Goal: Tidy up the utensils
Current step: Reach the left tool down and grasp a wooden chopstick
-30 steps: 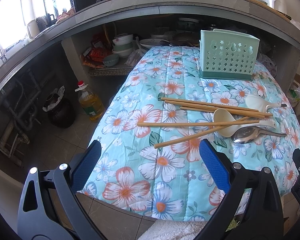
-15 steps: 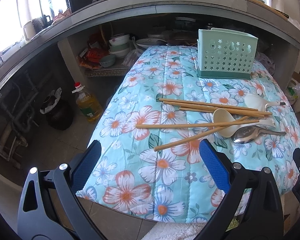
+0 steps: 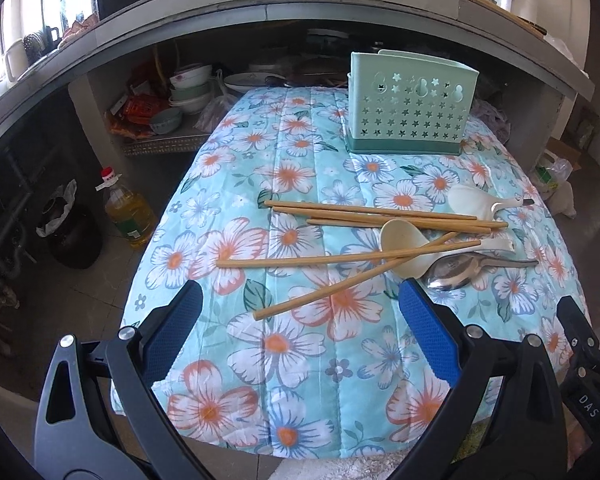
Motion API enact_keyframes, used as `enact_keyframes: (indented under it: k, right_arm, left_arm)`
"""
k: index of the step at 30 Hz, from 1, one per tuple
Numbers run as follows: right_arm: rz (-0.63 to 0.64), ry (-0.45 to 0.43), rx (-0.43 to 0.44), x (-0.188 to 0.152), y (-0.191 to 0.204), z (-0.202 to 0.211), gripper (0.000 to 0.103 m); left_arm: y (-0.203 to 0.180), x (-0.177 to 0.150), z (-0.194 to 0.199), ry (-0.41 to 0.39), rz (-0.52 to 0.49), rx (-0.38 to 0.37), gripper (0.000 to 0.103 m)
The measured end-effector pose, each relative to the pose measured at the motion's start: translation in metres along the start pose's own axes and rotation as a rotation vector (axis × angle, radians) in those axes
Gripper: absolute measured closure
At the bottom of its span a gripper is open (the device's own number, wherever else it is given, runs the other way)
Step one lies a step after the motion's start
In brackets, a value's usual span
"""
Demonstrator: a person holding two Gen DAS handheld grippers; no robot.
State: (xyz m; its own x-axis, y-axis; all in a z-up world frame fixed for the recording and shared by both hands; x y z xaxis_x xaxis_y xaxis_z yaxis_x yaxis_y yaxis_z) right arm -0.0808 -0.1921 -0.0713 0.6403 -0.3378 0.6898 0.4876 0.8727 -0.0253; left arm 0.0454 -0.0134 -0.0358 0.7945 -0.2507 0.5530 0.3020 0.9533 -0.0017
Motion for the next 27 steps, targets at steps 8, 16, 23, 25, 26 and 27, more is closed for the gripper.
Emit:
enact_keyframes:
  k: [8, 16, 23, 25, 26, 27]
  right_arm:
    - [0.054, -0.028, 0.03, 0.001, 0.005, -0.005, 0.006]
    - [0.075, 0.026, 0.254, -0.002, 0.016, -0.03, 0.006]
    - [0.083, 0.072, 0.301, -0.002, 0.023, -0.048, 0.006]
    - [0.076, 0.081, 0.305, -0.002, 0.022, -0.051, 0.006]
    - [0.073, 0.083, 0.305, -0.003, 0.021, -0.051, 0.006]
    - [0.071, 0.085, 0.304, -0.003, 0.02, -0.052, 0.006]
  left_arm:
    - [0.014, 0.005, 0.0, -0.063, 0.095, -0.185, 0.009]
    - [0.03, -0.018, -0.022, 0.028, 0.209, -0.284, 0.009]
    - [0.042, -0.029, -0.044, 0.099, 0.364, -0.426, 0.023]
    - [0.046, -0.029, -0.051, 0.124, 0.41, -0.448, 0.034]
    - [0.049, -0.028, -0.053, 0.124, 0.428, -0.443, 0.038]
    - [0.05, -0.026, -0.053, 0.119, 0.432, -0.436, 0.041]
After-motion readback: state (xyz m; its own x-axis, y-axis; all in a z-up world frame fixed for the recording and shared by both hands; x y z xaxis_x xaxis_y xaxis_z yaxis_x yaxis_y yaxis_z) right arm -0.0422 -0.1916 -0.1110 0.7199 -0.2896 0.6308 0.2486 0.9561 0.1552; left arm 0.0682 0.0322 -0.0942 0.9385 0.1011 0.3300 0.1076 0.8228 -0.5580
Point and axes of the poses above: each gripper's, at about its wrist camera, not at the fingertips, and z roughly against the way its jaws point, y to its left, x to its top, the point moved 3 cm from there along -z, roughly the way its jaws point, and after that the axes turned 9 degrees about y, right-handed, at the moved point
